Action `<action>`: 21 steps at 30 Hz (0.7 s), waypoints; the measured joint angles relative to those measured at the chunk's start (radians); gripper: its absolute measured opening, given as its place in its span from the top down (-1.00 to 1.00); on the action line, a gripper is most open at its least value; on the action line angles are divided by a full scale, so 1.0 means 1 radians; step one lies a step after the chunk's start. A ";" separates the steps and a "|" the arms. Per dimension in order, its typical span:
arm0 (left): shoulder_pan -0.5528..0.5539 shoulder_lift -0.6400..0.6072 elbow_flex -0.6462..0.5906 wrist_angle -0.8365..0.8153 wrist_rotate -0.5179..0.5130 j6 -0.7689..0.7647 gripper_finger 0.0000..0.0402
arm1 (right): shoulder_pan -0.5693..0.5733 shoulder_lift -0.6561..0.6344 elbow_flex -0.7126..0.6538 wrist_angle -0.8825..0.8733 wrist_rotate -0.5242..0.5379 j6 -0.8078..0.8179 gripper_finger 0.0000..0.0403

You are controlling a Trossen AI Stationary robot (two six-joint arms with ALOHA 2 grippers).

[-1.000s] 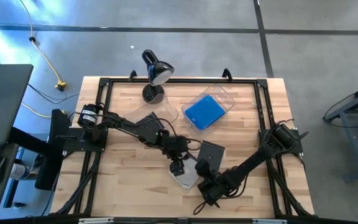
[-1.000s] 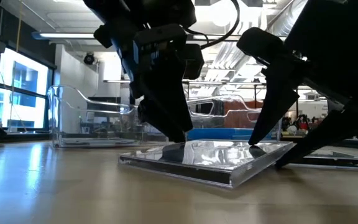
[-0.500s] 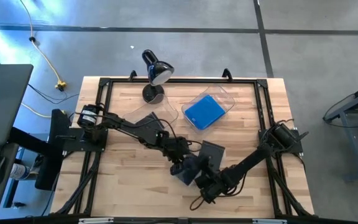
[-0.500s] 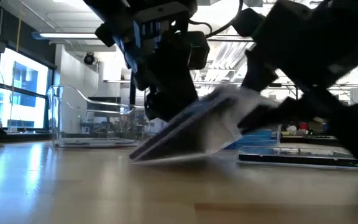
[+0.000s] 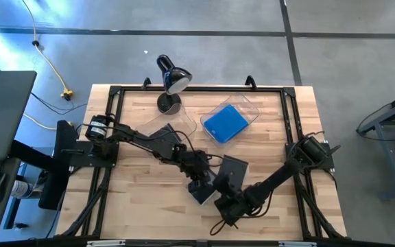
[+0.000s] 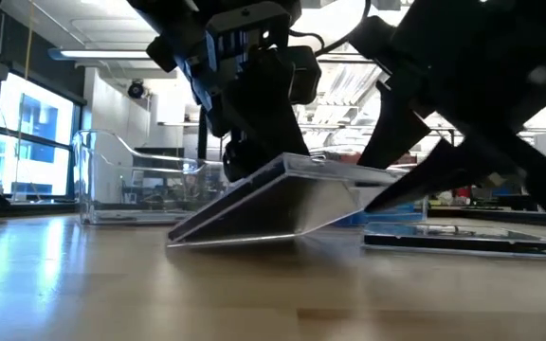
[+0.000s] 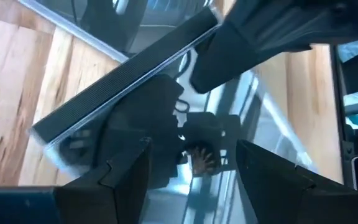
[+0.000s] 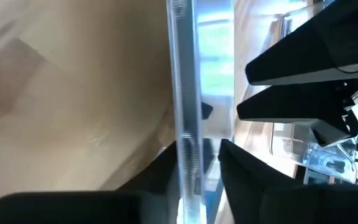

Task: Pick & place jewel cases by type
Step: Put the left black CD case into the left transparent bin

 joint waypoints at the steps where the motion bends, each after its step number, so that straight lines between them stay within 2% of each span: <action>1: 0.000 0.000 0.000 0.003 0.006 0.000 -0.14 | -0.004 0.000 0.000 0.001 -0.004 0.000 0.61; 5: 0.000 0.000 0.000 0.002 0.008 0.000 -0.14 | -0.031 -0.001 0.000 0.011 -0.014 -0.001 0.82; 9: 0.002 -0.003 0.000 0.001 0.007 0.000 -0.14 | -0.047 -0.003 0.001 0.008 0.039 -0.013 0.96; 13: 0.003 -0.004 0.000 -0.001 0.024 0.000 -0.14 | -0.052 -0.003 0.001 0.009 0.039 -0.068 0.92; 17: 0.004 -0.035 -0.002 -0.017 0.051 0.022 -0.14 | -0.052 -0.002 0.001 0.009 0.043 -0.048 0.84; 21: 0.014 -0.093 -0.001 -0.071 0.043 0.036 -0.14 | -0.048 -0.002 0.000 0.010 0.051 -0.045 0.86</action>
